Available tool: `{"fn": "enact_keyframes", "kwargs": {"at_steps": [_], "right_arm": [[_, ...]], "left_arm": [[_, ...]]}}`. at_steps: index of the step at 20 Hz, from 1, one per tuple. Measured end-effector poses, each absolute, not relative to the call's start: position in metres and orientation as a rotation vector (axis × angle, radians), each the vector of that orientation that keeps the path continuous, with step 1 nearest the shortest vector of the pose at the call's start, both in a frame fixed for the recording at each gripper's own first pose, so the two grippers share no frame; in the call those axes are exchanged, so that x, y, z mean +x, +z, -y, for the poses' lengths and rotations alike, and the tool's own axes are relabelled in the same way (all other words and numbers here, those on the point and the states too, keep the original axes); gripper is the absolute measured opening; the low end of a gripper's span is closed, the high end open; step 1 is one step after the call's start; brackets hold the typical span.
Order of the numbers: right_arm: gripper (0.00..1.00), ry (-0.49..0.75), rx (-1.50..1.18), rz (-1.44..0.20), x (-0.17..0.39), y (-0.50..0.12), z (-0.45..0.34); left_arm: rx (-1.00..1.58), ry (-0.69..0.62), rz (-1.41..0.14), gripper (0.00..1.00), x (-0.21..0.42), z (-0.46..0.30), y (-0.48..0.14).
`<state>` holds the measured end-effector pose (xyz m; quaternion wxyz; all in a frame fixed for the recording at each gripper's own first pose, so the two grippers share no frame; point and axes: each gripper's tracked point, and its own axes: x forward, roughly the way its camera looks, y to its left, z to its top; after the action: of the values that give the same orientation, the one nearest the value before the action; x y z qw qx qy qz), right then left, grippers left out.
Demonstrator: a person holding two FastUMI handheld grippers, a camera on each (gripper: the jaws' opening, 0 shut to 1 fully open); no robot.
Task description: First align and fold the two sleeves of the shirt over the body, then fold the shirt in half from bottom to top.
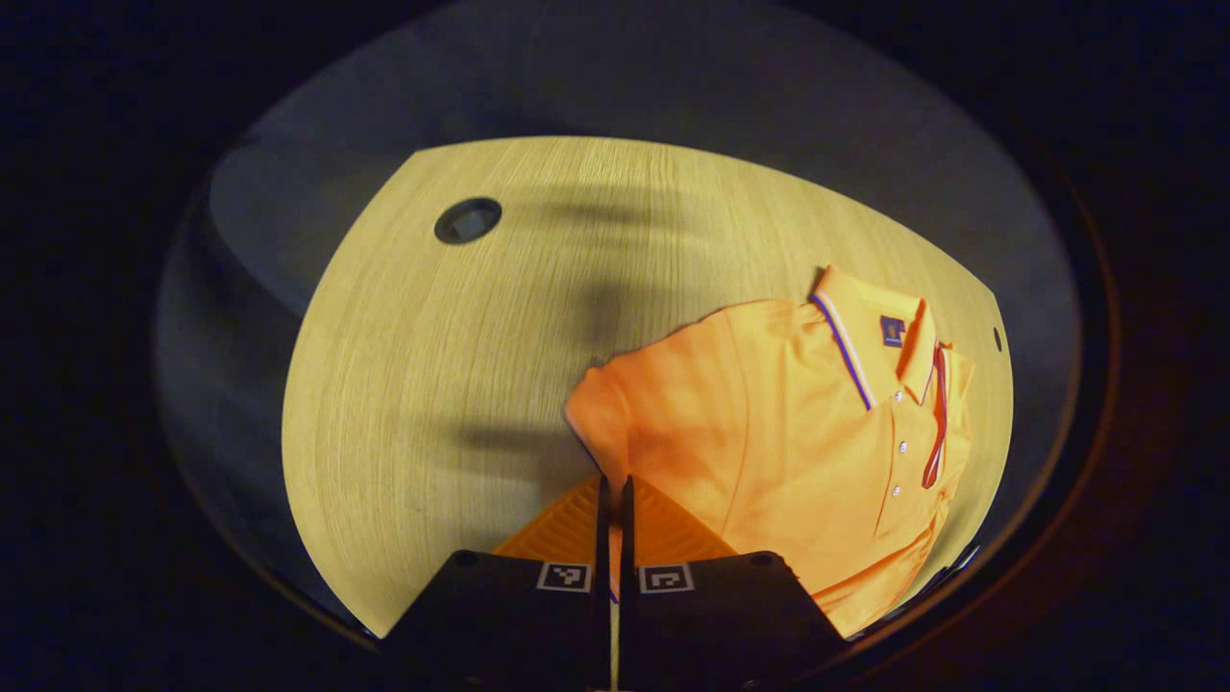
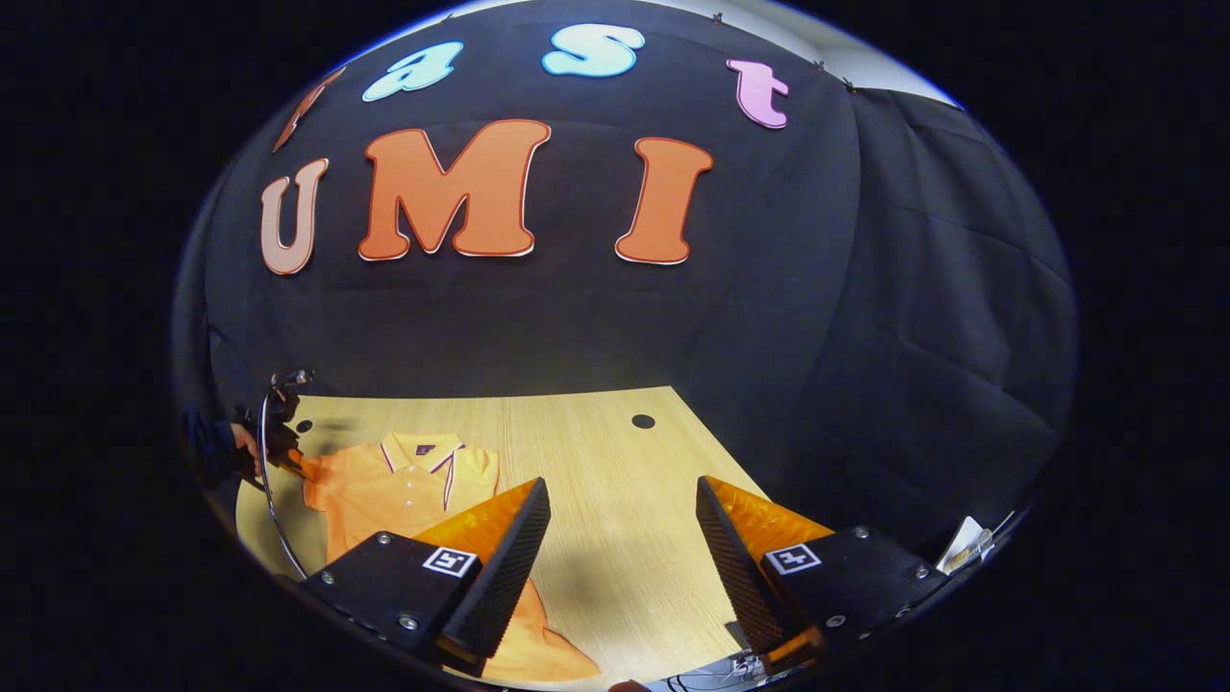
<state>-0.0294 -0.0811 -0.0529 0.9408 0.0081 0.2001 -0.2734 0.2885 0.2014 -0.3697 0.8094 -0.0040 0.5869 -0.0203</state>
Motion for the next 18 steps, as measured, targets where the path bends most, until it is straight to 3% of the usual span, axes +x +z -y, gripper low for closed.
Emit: {"fn": "enact_keyframes", "kwargs": {"at_steps": [9,14,16,18], "right_arm": [[0.94,-0.548,0.038,-0.407,-0.043,-0.054,0.072],[0.94,-0.570,0.041,-0.432,-0.061,-0.061,0.067],[0.94,-0.579,0.038,-0.433,-0.066,-0.061,0.066],[0.93,-0.569,0.027,-0.411,-0.066,-0.056,0.065]], "left_arm": [[0.099,-0.218,-1.137,0.04,0.301,-0.139,-0.309],[0.001,-0.418,-1.099,0.12,0.295,-0.066,-0.293],[-0.011,-0.471,-1.094,0.39,0.287,-0.052,-0.285],[-0.038,-0.494,-1.059,0.51,0.282,-0.044,-0.267]]}}
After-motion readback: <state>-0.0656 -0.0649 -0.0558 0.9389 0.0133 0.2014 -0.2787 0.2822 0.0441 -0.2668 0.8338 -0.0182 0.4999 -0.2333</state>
